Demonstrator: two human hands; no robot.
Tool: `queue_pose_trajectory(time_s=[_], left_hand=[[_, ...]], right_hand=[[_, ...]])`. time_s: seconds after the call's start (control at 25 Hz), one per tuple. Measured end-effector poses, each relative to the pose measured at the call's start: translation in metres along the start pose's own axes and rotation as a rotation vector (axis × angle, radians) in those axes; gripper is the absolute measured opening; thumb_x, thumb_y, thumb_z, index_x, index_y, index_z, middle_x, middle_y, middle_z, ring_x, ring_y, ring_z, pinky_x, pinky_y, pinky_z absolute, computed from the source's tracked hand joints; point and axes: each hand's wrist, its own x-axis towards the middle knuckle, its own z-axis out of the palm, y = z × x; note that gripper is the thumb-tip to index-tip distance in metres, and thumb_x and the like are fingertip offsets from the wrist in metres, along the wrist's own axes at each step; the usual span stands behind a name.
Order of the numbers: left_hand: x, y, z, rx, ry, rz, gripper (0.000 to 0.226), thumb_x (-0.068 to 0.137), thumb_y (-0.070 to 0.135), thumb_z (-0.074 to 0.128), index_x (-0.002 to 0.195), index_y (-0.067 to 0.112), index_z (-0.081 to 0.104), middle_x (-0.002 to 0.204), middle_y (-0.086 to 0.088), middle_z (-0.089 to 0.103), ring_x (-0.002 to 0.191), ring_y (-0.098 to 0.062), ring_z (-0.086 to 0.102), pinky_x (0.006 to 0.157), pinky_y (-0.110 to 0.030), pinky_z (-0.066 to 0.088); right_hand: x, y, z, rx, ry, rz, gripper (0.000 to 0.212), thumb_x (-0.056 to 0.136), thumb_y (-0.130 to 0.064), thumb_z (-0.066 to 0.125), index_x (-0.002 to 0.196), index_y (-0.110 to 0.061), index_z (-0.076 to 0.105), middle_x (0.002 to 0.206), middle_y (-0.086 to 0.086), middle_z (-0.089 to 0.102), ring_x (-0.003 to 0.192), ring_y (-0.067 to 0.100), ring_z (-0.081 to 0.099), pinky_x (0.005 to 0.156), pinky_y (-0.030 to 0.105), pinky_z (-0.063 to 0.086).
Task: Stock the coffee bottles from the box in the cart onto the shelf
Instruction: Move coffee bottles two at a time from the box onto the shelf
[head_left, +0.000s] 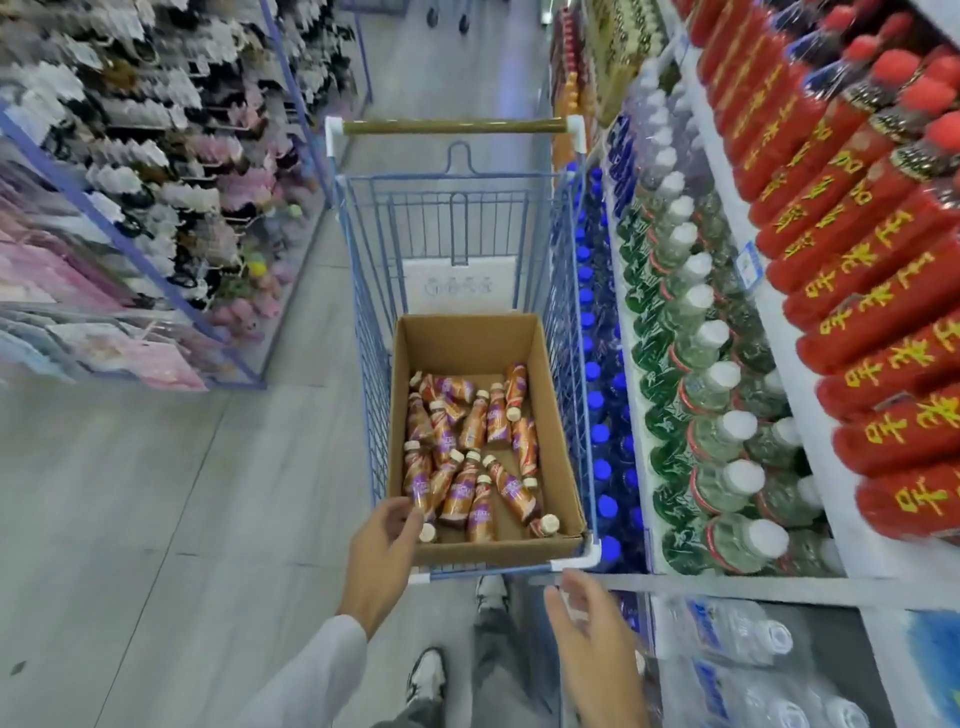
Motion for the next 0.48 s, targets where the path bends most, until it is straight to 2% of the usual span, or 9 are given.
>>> queue_pose_trajectory(time_s=[0.08, 0.16, 0.2, 0.24, 0.32, 0.4, 0.48], left_hand=[[0.039, 0.008, 0.023, 0.039, 0.026, -0.079, 0.024, 0.099, 0.034, 0.059, 0.118, 0.019, 0.059, 0.105, 0.012, 0.064, 0.09, -0.002, 0.06, 0.075, -0.017, 0.044], [0.081, 0.006, 0.045, 0.147, 0.037, -0.159, 0.026, 0.1, 0.038, 0.056, 0.117, 0.019, 0.054, 0.105, 0.005, 0.061, 0.084, -0.005, 0.06, 0.069, -0.02, 0.045], [0.105, -0.003, 0.057, 0.211, 0.041, -0.202, 0.031, 0.099, 0.04, 0.056, 0.117, 0.015, 0.055, 0.106, 0.0, 0.062, 0.087, -0.011, 0.063, 0.07, -0.025, 0.048], [0.128, -0.013, 0.068, 0.286, 0.034, -0.254, 0.037, 0.098, 0.042, 0.056, 0.118, 0.011, 0.055, 0.111, -0.006, 0.064, 0.096, -0.021, 0.065, 0.077, -0.032, 0.052], [0.167, -0.041, 0.09, 0.403, 0.025, -0.396, 0.054, 0.097, 0.044, 0.054, 0.132, 0.003, 0.049, 0.131, -0.019, 0.058, 0.118, -0.037, 0.058, 0.096, -0.042, 0.048], [0.192, -0.065, 0.11, 0.449, 0.034, -0.533, 0.07, 0.098, 0.046, 0.053, 0.146, -0.001, 0.035, 0.146, -0.021, 0.046, 0.131, -0.038, 0.05, 0.106, -0.044, 0.042], [0.206, -0.084, 0.131, 0.535, 0.056, -0.567, 0.073, 0.1, 0.044, 0.051, 0.15, -0.003, 0.027, 0.151, -0.022, 0.039, 0.134, -0.037, 0.046, 0.109, -0.043, 0.039]], right_hand=[[0.026, -0.012, -0.001, -0.02, -0.06, 0.011, 0.021, 0.096, -0.04, 0.062, 0.116, -0.038, 0.058, 0.115, -0.018, 0.063, 0.112, 0.006, 0.058, 0.1, 0.035, 0.048], [0.051, -0.026, -0.001, -0.029, -0.11, 0.022, 0.021, 0.096, -0.04, 0.062, 0.116, -0.038, 0.058, 0.115, -0.019, 0.062, 0.11, 0.001, 0.057, 0.097, 0.03, 0.048], [0.065, -0.033, -0.001, -0.026, -0.137, 0.035, 0.022, 0.095, -0.039, 0.063, 0.117, -0.038, 0.058, 0.114, -0.02, 0.063, 0.109, -0.001, 0.057, 0.094, 0.027, 0.048], [0.081, -0.038, 0.001, -0.021, -0.164, 0.037, 0.023, 0.095, -0.038, 0.064, 0.117, -0.038, 0.058, 0.114, -0.02, 0.063, 0.109, -0.002, 0.058, 0.093, 0.024, 0.047], [0.107, -0.047, 0.005, -0.035, -0.226, 0.054, 0.024, 0.095, -0.039, 0.064, 0.118, -0.04, 0.056, 0.115, -0.023, 0.061, 0.108, -0.002, 0.058, 0.095, 0.024, 0.047], [0.126, -0.049, 0.009, -0.047, -0.257, 0.081, 0.026, 0.094, -0.04, 0.065, 0.118, -0.043, 0.055, 0.115, -0.025, 0.061, 0.108, -0.003, 0.059, 0.098, 0.028, 0.048], [0.137, -0.043, 0.012, -0.043, -0.248, 0.108, 0.024, 0.092, -0.038, 0.067, 0.114, -0.041, 0.059, 0.114, -0.023, 0.064, 0.106, -0.003, 0.06, 0.097, 0.03, 0.05]])
